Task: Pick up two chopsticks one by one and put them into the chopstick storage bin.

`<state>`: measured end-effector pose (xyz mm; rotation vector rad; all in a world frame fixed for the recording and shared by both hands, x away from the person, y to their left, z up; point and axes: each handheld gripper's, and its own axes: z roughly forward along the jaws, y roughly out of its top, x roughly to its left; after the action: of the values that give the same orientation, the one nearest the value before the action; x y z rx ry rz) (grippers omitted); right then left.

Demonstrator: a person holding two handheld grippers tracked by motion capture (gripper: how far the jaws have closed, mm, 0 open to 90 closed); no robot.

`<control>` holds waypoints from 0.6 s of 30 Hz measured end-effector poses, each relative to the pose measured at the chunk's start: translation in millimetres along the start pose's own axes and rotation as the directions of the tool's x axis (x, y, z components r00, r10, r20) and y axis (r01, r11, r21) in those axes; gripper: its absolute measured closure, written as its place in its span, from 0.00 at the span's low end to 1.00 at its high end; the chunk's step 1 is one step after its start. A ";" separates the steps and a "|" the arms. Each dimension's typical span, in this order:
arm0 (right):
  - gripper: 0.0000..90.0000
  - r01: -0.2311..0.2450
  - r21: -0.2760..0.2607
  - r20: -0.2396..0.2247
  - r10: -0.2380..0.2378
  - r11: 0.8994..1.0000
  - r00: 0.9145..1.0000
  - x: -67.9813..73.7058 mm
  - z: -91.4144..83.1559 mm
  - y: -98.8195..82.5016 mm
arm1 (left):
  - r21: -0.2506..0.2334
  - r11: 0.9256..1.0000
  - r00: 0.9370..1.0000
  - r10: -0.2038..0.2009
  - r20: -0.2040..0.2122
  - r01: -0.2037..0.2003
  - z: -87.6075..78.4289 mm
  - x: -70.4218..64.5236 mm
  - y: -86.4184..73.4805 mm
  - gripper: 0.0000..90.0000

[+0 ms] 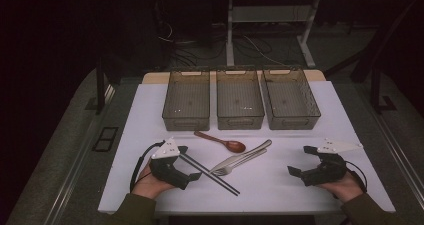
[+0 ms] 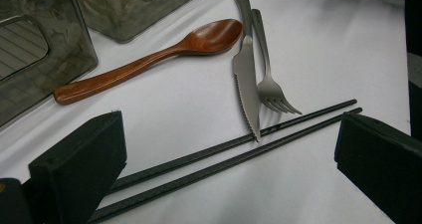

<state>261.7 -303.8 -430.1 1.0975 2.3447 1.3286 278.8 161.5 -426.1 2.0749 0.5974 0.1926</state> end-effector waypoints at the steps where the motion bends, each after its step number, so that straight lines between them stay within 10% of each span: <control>1: 0.01 -0.003 -0.001 -0.001 0.003 1.000 1.000 0.1 -0.2 0.0 | 0.002 1.000 1.000 0.002 0.001 -0.002 0.3 0.0 0.3 0.00; 18: 0.01 -0.004 -0.001 -0.009 0.004 1.000 1.000 0.4 -1.1 0.0 | -0.002 1.000 1.000 0.009 -0.008 -0.009 0.0 9.6 9.7 0.12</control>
<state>260.8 -304.2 -429.4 1.0985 2.3488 1.3390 290.4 161.9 -419.0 2.0760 0.5931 0.2068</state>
